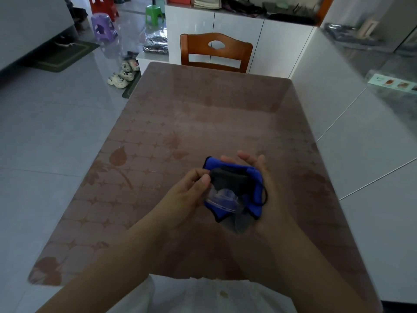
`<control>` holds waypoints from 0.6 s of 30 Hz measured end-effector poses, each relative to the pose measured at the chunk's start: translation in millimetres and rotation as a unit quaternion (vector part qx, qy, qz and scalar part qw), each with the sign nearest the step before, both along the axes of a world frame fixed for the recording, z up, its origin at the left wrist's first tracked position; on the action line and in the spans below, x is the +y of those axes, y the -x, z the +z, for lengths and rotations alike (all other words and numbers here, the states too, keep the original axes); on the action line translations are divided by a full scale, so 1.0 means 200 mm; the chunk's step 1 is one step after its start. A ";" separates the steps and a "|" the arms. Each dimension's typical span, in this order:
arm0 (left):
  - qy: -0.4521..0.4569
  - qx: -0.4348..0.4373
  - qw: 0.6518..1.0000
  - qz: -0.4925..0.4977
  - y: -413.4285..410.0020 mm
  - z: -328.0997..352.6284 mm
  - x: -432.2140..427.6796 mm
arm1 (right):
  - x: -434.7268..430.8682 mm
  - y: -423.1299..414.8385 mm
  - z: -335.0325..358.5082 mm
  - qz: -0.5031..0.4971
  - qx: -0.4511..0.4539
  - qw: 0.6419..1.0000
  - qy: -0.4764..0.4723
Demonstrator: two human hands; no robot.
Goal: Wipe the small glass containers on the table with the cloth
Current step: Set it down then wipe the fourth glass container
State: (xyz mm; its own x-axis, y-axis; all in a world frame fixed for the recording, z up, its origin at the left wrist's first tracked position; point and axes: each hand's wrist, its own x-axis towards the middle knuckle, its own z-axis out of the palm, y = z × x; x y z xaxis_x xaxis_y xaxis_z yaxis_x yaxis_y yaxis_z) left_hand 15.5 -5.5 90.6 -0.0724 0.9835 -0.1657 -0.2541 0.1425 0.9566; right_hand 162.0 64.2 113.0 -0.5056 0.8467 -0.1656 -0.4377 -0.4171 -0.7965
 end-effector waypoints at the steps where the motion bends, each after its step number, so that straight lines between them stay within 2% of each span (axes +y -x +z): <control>1: 0.005 0.047 0.999 0.006 0.00 0.00 0.00 | 0.00 0.00 -0.01 -0.013 -0.009 1.000 0.003; 5: 0.009 0.166 0.985 0.044 -0.02 0.07 0.00 | -0.01 0.01 -0.07 -0.090 -0.079 0.993 0.024; 7: 0.012 0.198 0.979 0.034 -0.05 0.13 -0.01 | -0.02 0.02 -0.07 -0.127 -0.122 0.984 0.007; 10: 0.042 0.223 0.974 -0.019 -0.09 0.17 -0.02 | -0.03 0.03 -0.04 -0.163 -0.196 0.962 -0.095; 13: 0.035 0.336 0.941 -0.010 -0.10 0.14 -0.01 | -0.07 0.04 -0.02 -0.179 -0.224 0.940 -0.184; 18: 0.027 0.310 0.950 -0.012 -0.11 0.16 -0.01 | -0.08 0.06 0.02 -0.209 -0.251 0.906 -0.268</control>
State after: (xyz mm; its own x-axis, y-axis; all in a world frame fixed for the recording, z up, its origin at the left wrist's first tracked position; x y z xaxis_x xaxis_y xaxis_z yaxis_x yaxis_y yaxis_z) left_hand 36.6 -7.8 121.9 -0.1512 0.9772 -0.1491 0.3593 0.1948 0.9126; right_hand 149.7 48.1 116.1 -0.0979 0.9735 0.2068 0.0046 0.2082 -0.9781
